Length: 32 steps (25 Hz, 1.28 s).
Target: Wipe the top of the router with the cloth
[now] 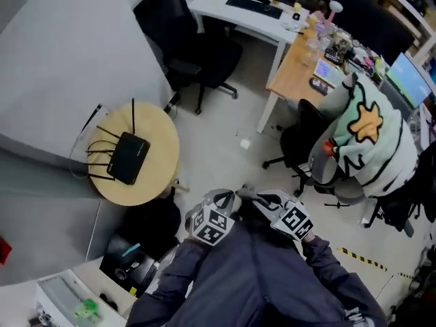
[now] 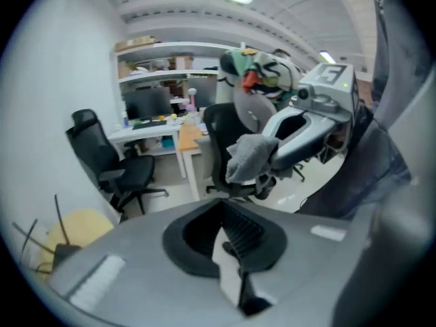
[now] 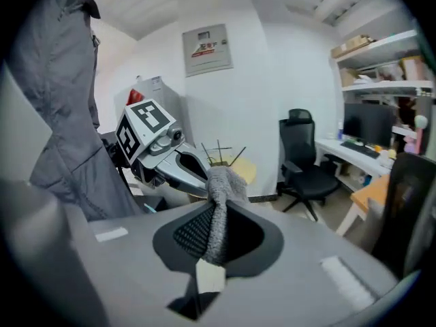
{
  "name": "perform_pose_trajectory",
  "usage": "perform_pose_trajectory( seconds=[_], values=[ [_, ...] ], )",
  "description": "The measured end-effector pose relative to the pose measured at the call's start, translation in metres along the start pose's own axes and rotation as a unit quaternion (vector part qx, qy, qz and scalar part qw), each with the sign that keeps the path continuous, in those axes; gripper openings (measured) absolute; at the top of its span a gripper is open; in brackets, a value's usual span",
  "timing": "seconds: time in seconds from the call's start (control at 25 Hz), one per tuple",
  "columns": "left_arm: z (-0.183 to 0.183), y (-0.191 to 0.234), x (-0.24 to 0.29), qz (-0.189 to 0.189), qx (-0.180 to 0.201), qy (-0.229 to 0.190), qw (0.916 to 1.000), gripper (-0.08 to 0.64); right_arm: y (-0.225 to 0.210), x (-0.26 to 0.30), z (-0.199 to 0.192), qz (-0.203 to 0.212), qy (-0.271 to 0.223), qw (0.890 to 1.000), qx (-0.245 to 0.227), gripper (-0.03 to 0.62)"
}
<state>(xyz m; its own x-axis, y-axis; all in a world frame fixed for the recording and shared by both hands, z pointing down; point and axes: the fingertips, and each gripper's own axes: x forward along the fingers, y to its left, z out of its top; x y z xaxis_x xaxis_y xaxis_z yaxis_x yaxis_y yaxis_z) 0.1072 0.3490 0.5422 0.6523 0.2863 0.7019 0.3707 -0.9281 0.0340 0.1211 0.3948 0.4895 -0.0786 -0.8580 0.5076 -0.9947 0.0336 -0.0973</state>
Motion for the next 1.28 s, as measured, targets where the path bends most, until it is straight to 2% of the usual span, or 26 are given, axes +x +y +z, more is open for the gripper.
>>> perform_pose_trajectory(
  seconds=[0.08,0.16,0.24,0.4,0.52,0.72,0.8,0.88,1.04,1.28],
  values=[
    [-0.013,0.033,-0.009,0.046,-0.051,0.001,0.9977,0.002,-0.007,0.035,0.020,0.056,0.004,0.998,-0.029,0.032],
    [-0.030,0.063,-0.019,0.095,-0.105,0.008,0.9899,0.002,-0.012,0.070,0.038,0.119,0.009,0.991,-0.057,0.032],
    [-0.046,0.094,-0.026,0.138,-0.149,0.016,0.9791,0.002,-0.018,0.106,0.053,0.167,0.013,0.982,-0.081,0.032],
    [-0.063,0.150,-0.044,0.204,-0.215,0.026,0.9546,0.002,-0.036,0.169,0.087,0.234,0.017,0.964,-0.121,0.032],
    [-0.083,0.178,-0.065,0.254,-0.257,0.042,0.9315,0.000,-0.037,0.209,0.108,0.284,0.018,0.949,-0.139,0.032],
    [-0.123,0.195,-0.100,0.322,-0.341,0.061,0.8812,0.002,-0.020,0.269,0.122,0.357,0.045,0.919,-0.158,0.032],
    [-0.140,0.205,-0.116,0.340,-0.360,0.062,0.8665,0.002,-0.004,0.292,0.129,0.374,0.056,0.910,-0.167,0.032],
    [-0.158,0.217,-0.132,0.353,-0.375,0.057,0.8554,0.002,0.016,0.316,0.134,0.386,0.067,0.902,-0.179,0.032],
    [-0.191,0.235,-0.153,0.365,-0.391,0.046,0.8437,0.002,0.053,0.365,0.136,0.404,0.094,0.885,-0.211,0.032],
    [-0.244,0.259,-0.196,0.360,-0.400,0.022,0.8426,0.000,0.114,0.460,0.139,0.394,0.137,0.874,-0.249,0.032]
  ],
)
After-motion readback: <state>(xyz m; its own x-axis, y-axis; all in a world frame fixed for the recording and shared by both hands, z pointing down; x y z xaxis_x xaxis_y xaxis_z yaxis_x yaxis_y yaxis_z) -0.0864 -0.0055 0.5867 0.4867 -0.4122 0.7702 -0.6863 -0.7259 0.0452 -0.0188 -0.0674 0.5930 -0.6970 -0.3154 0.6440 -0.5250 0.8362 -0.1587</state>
